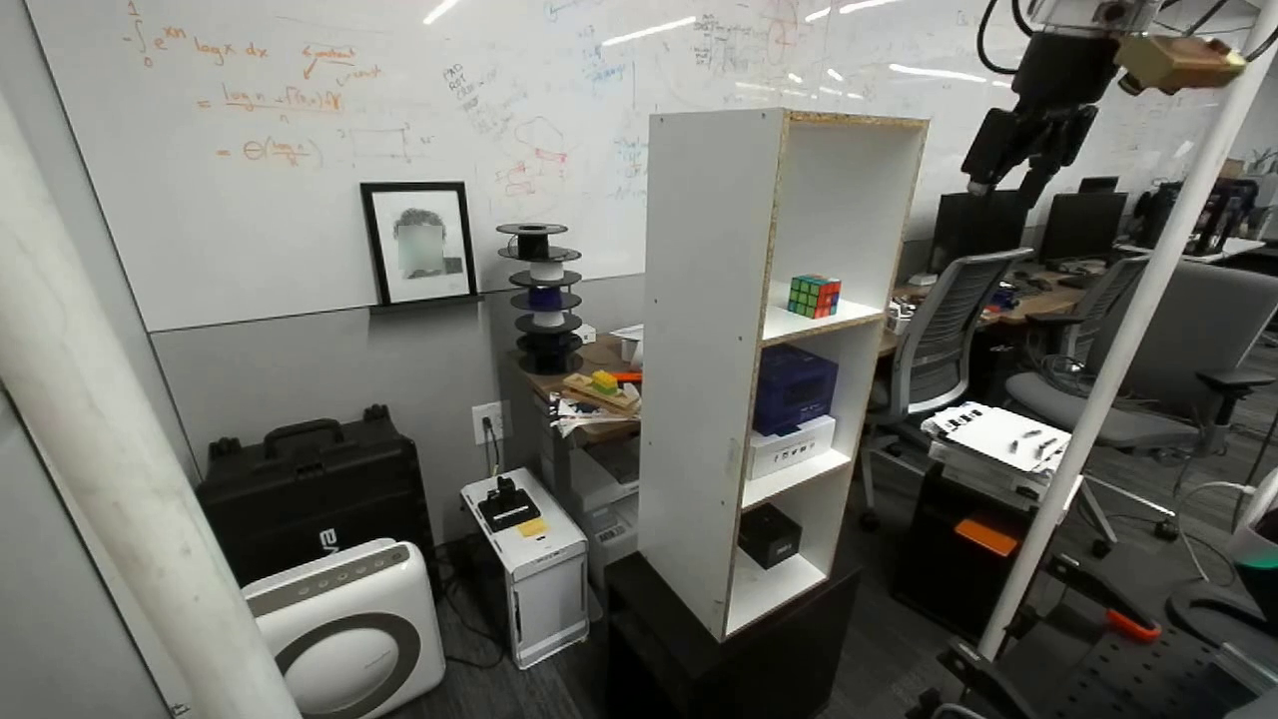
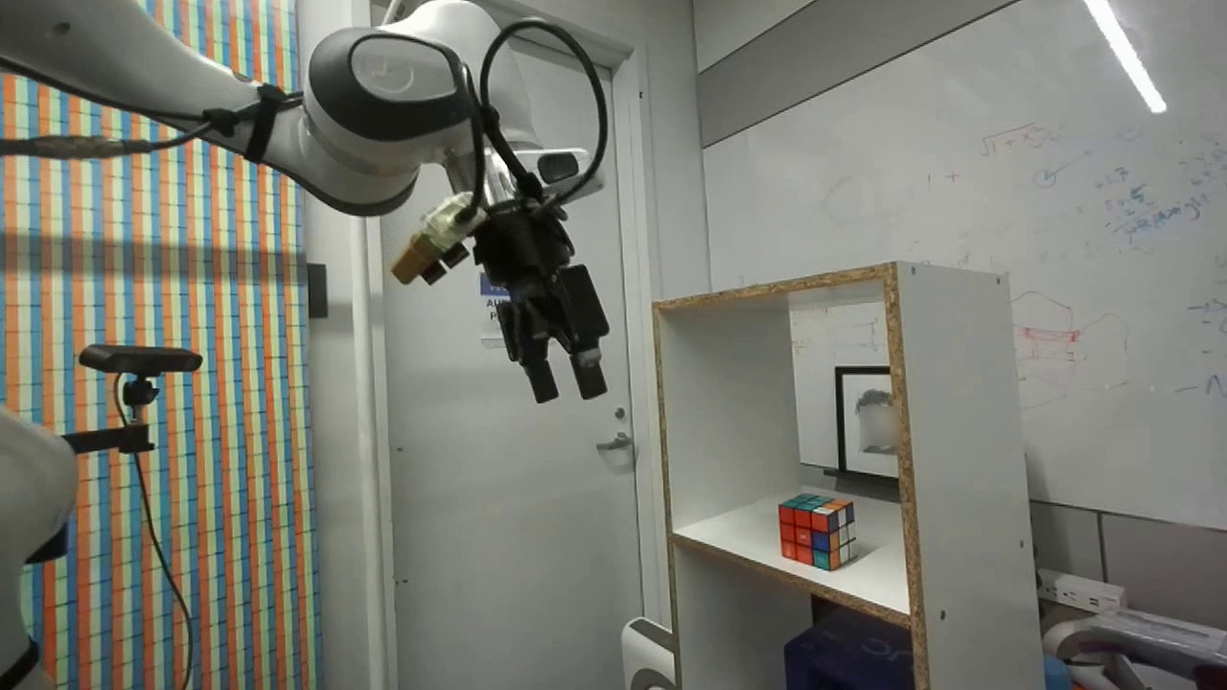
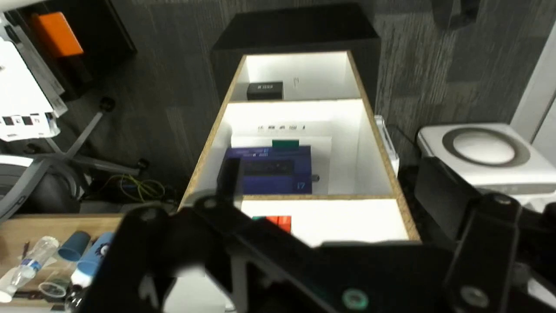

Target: Pick the Rubik's cube and put it on top of the cabinet

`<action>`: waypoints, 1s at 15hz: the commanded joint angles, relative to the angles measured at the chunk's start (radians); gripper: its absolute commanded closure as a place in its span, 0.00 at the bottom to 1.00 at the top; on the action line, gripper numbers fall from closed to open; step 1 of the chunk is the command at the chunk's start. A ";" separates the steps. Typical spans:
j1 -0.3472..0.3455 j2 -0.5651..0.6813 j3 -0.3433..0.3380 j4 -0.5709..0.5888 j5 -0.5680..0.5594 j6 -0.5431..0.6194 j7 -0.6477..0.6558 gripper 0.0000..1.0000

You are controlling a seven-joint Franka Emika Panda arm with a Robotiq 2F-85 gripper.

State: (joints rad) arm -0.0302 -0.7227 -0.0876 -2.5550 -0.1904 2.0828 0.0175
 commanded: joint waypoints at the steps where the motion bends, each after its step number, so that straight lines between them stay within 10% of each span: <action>1: -0.039 0.089 -0.037 -0.020 0.001 0.250 -0.036 0.00; 15: -0.049 0.702 -0.050 0.145 0.120 0.887 -0.106 0.00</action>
State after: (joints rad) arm -0.0837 -0.1347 -0.1385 -2.5034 -0.1247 2.9105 -0.0624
